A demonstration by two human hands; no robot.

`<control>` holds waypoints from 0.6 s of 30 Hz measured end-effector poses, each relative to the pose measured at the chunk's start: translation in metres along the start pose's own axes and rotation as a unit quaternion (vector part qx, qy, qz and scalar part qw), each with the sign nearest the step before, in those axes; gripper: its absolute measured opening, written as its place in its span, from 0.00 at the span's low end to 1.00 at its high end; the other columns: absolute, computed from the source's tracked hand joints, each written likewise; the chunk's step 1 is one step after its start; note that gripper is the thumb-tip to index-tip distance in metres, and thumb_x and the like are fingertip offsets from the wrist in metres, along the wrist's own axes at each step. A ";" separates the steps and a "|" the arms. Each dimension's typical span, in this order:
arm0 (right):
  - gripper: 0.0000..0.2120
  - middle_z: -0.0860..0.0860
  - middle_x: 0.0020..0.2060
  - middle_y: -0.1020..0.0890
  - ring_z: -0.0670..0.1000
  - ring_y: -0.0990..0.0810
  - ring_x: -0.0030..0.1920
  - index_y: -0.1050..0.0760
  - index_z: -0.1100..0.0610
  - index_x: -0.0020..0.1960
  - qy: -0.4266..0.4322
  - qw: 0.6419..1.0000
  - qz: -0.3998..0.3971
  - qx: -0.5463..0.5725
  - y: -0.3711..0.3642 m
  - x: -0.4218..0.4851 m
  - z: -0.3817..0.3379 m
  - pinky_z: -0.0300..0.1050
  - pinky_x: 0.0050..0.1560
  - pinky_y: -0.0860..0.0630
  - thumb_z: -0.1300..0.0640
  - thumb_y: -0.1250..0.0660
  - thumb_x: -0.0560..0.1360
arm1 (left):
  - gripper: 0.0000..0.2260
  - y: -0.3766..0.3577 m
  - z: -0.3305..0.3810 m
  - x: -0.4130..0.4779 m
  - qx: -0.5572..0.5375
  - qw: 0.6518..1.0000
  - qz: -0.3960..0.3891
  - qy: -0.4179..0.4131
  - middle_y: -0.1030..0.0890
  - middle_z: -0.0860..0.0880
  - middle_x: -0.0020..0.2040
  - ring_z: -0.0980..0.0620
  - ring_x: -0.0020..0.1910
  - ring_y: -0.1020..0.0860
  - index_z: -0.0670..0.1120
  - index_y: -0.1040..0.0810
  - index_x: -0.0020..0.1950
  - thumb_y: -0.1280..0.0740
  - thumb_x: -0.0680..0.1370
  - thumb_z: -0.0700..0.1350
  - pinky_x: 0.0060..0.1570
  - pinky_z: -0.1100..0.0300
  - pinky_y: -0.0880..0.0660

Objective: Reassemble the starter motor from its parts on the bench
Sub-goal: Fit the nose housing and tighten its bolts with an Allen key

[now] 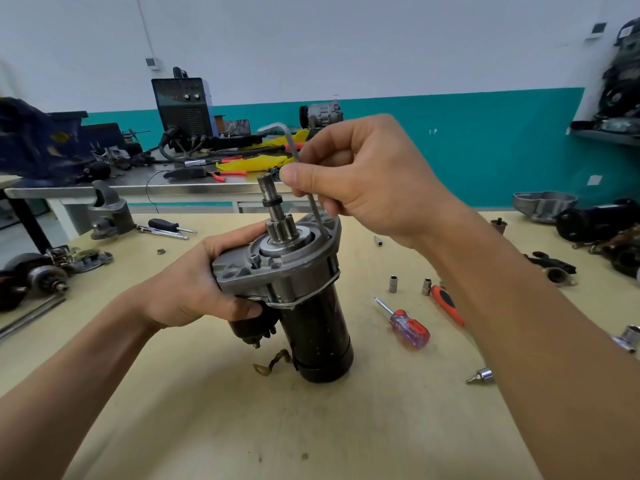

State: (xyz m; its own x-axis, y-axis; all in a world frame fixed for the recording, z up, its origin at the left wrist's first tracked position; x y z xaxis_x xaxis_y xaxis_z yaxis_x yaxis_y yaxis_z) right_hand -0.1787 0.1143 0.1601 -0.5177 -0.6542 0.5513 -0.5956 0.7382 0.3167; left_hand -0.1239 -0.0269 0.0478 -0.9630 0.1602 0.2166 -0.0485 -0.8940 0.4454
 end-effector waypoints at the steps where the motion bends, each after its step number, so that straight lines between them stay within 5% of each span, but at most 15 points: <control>1: 0.05 0.52 0.30 0.17 0.44 0.26 0.23 0.20 0.59 0.41 -0.004 1.000 0.007 0.004 0.000 0.000 0.001 0.36 0.25 0.29 0.61 0.24 0.73 | 0.42 0.001 0.000 0.000 0.001 1.000 0.002 0.000 0.21 0.44 0.67 0.40 0.62 0.21 0.47 0.34 0.77 0.24 0.63 0.38 0.63 0.41 0.24; 6: 0.05 0.52 0.34 0.16 0.45 0.26 0.23 0.20 0.61 0.54 -0.027 0.998 -0.028 0.041 -0.005 -0.001 0.002 0.34 0.24 0.31 0.64 0.32 0.78 | 0.42 0.001 -0.001 -0.001 0.008 1.000 0.003 0.001 0.21 0.44 0.67 0.40 0.63 0.21 0.48 0.34 0.77 0.24 0.63 0.38 0.63 0.42 0.24; 11: 0.08 0.50 0.35 0.16 0.46 0.25 0.26 0.18 0.59 0.48 -0.030 0.999 -0.043 -0.013 -0.005 -0.001 -0.001 0.32 0.25 0.31 0.62 0.35 0.81 | 0.43 0.002 -0.001 -0.001 0.007 1.000 0.007 0.003 0.21 0.44 0.67 0.40 0.63 0.21 0.47 0.34 0.77 0.24 0.63 0.39 0.63 0.42 0.23; 18: 0.13 0.49 0.28 0.21 0.42 0.27 0.24 0.25 0.53 0.34 -0.010 0.997 0.058 -0.055 -0.001 -0.001 -0.002 0.39 0.29 0.29 0.58 0.21 0.70 | 0.42 0.002 0.000 -0.001 0.012 1.000 0.011 -0.001 0.20 0.44 0.65 0.40 0.62 0.21 0.47 0.33 0.76 0.23 0.62 0.40 0.63 0.41 0.24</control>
State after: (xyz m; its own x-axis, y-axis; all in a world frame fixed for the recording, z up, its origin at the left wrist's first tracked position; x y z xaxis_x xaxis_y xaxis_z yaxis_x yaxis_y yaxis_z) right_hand -0.1770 0.1146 0.1609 -0.5911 -0.5663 0.5744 -0.4611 0.8215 0.3354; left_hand -0.1229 -0.0288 0.0489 -0.9633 0.1417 0.2281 -0.0211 -0.8868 0.4616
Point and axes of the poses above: each hand's wrist, its own x-axis towards the middle knuckle, its own y-axis out of the back of the hand, z = x × y, the point moved 10 cm from there along x, towards the middle knuckle
